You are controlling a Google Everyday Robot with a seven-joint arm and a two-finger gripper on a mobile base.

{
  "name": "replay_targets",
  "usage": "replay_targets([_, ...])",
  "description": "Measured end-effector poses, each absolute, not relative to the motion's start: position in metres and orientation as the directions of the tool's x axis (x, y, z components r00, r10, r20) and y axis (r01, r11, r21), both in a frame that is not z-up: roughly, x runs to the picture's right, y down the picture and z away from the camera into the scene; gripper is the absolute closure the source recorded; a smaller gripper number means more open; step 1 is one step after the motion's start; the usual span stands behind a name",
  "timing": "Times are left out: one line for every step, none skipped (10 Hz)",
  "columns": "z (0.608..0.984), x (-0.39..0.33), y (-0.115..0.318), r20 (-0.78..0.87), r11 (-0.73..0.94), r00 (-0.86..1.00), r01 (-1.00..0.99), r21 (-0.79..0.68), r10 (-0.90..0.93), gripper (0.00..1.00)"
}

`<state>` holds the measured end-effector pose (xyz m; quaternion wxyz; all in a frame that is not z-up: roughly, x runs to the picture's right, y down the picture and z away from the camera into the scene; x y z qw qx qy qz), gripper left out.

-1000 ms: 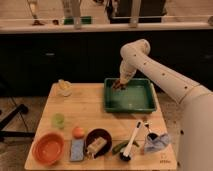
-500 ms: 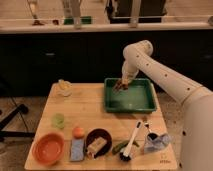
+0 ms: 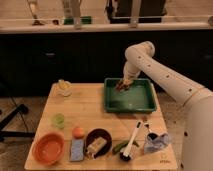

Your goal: Place grapes in tray

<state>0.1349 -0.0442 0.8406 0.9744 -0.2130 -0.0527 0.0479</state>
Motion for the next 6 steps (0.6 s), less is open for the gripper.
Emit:
replay_targets([0.8413,0.1361,-0.0434,0.081,0.904,0.990,-0.074,-0.420,0.119,0.94])
replay_targets([0.8417,0.1377,-0.0432,0.080,0.904,0.989,-0.079,-0.419,0.123,0.93])
replay_targets([0.8423,0.1394,-0.0423,0.078,0.904,0.989,-0.083,-0.419,0.127,0.87])
replay_targets([0.8427,0.1405,-0.0417,0.077,0.904,0.989,-0.086,-0.419,0.130,0.86])
replay_targets([0.8431,0.1423,-0.0410,0.075,0.904,0.988,-0.090,-0.418,0.133,0.86])
replay_targets([0.8436,0.1429,-0.0401,0.075,0.904,0.988,-0.092,-0.418,0.135,0.85])
